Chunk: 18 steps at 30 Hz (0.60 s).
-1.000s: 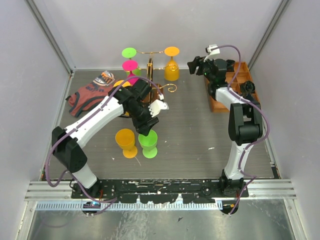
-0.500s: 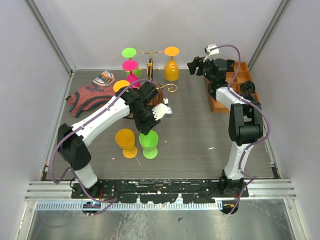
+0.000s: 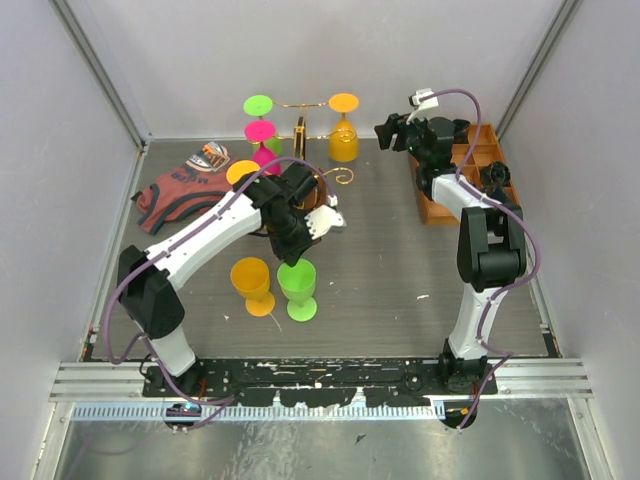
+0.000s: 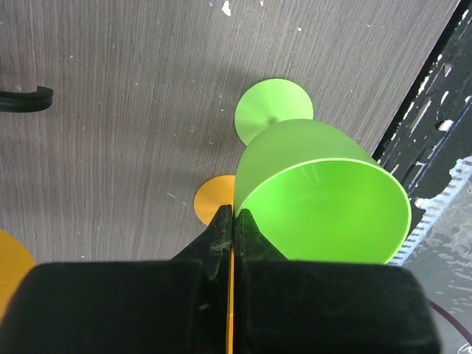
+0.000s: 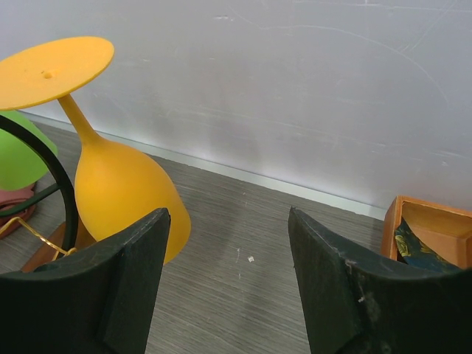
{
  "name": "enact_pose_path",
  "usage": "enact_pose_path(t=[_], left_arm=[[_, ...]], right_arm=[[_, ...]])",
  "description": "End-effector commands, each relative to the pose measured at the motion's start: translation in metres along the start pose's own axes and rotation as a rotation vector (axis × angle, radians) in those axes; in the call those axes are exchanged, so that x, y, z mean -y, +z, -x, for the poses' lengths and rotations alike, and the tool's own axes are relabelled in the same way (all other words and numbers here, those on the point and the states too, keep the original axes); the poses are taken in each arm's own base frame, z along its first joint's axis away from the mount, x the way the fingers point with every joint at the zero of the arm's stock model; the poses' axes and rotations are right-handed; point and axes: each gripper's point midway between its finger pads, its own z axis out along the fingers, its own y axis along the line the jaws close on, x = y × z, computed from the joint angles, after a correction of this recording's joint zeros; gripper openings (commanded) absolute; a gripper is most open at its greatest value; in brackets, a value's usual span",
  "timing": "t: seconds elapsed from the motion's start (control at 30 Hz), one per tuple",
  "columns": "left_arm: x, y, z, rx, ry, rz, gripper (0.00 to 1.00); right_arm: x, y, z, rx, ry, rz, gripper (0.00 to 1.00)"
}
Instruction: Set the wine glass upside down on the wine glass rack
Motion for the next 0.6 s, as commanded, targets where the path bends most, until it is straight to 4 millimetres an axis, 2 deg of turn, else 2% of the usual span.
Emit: enact_pose_path(t=[0.0,0.17,0.3,0.37,0.47,0.57], left_arm=[[-0.006,-0.008,0.014,0.051,0.019,0.035,0.00],[-0.008,-0.041,0.053,0.297,0.101,0.115,0.00],[0.001,-0.073,0.075,0.453,0.159,0.127,0.00],[0.006,-0.095,0.081,0.529,0.168,0.105,0.00],[0.010,-0.138,0.090,0.688,0.175,0.078,0.00],[0.006,-0.170,0.095,0.798,0.236,0.169,0.00]], right_arm=[[-0.006,-0.008,0.057,0.117,-0.053,0.011,0.71],[0.001,-0.010,0.059,0.123,-0.029,-0.001,0.71],[0.010,-0.013,0.062,0.128,0.017,-0.021,0.71],[0.018,-0.014,0.063,0.126,0.035,-0.053,0.71],[0.033,-0.014,0.062,0.098,0.051,-0.122,0.70],[0.041,-0.016,0.066,0.091,0.054,-0.153,0.70]])
